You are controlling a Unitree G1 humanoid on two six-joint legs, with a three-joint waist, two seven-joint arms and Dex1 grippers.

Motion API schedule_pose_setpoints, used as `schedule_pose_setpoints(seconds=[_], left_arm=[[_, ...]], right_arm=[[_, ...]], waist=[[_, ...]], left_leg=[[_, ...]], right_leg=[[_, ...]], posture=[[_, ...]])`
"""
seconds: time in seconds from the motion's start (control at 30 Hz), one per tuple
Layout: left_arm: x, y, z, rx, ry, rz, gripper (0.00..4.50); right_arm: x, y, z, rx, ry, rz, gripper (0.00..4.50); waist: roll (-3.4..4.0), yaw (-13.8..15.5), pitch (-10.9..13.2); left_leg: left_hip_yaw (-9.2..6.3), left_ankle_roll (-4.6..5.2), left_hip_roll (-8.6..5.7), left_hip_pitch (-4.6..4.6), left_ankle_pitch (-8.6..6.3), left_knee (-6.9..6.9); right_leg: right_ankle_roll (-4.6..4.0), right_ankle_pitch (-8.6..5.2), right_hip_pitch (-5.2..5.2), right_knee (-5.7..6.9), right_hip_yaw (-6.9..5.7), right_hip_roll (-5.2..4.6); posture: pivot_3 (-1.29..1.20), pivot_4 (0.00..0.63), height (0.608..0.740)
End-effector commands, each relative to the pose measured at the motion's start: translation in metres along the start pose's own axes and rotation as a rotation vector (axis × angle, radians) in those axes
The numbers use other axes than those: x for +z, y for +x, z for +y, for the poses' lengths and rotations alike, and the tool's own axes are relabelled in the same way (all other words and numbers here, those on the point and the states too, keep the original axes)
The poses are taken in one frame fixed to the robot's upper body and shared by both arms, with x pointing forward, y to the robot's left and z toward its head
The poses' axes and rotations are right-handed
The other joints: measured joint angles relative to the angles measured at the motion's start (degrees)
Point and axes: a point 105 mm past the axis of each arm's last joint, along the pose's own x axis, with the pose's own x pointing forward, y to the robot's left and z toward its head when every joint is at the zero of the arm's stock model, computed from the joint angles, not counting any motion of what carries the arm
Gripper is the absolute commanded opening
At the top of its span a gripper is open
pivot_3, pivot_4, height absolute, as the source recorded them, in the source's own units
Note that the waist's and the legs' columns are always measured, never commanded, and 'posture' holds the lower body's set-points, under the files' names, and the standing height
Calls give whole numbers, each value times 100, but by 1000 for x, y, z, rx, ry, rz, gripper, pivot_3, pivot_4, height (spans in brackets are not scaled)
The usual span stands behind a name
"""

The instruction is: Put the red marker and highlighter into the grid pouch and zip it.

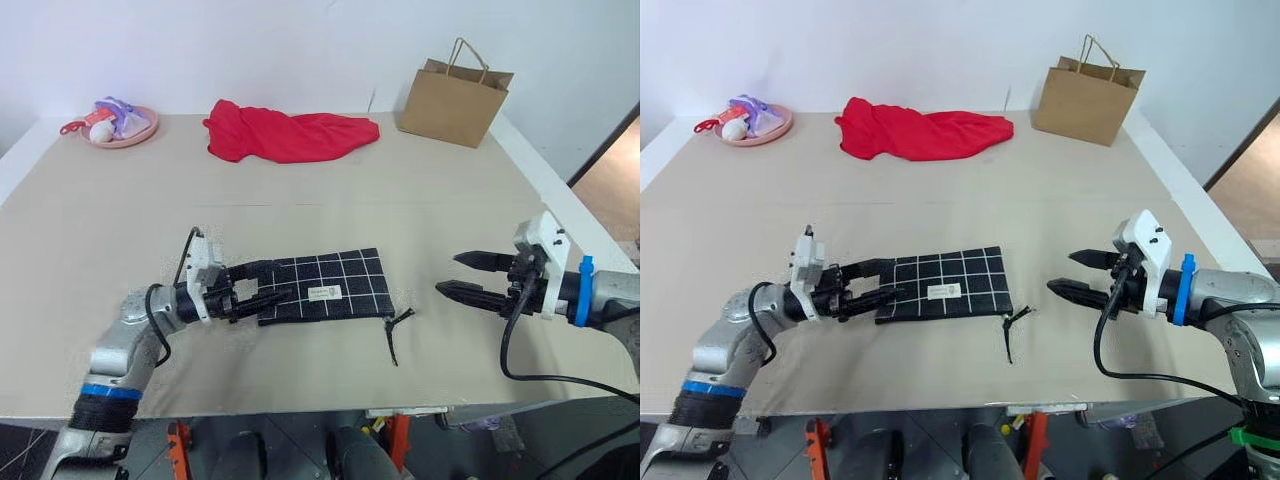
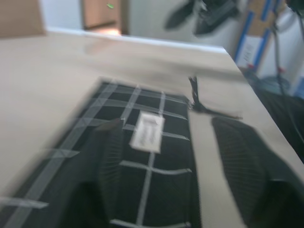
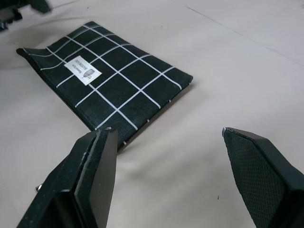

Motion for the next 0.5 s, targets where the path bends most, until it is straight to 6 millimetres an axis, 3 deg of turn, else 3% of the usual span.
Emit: schedule_pose_setpoints(seconds=[0.03, 0.1, 0.27, 0.37, 0.5], left_arm=[[12, -16, 9, 160, -71, 19, 3182], [11, -29, 16, 267, -96, 51, 3182], [6, -85, 31, 522, -162, 100, 3182], [-2, -101, 28, 571, -146, 141, 3182], [0, -105, 29, 604, -138, 116, 3182]], right_arm=[[10, -6, -9, -23, -48, -21, 3851], [7, -11, -17, -46, -28, -24, 3851], [-23, -37, -46, -198, 53, -28, 3851], [-32, -42, -48, -219, 88, -39, 3851], [-40, -36, -47, -216, 104, -42, 3851]], waist=[[0, 3, 0], [-1, 4, 1], [-9, 7, 5], [-5, 12, 5], [-9, 12, 6]], left_leg=[[0, 0, 1, 0, 0, 0], [-2, 0, 0, 1, 0, 1], [1, -1, 0, 0, -1, -1], [4, -3, -3, 0, -5, -3], [5, -5, -1, 5, -4, -1]], right_leg=[[-1, 1, 0, 0, 0, 1], [-2, 1, 1, 0, -1, 0], [-2, -2, 0, -1, 0, -3], [-5, -9, -1, -1, 1, -8], [-8, -3, 3, 0, 1, -6]], posture=[[0, 150, 740], [0, 150, 740], [0, 150, 740], [0, 150, 740], [0, 150, 740]])
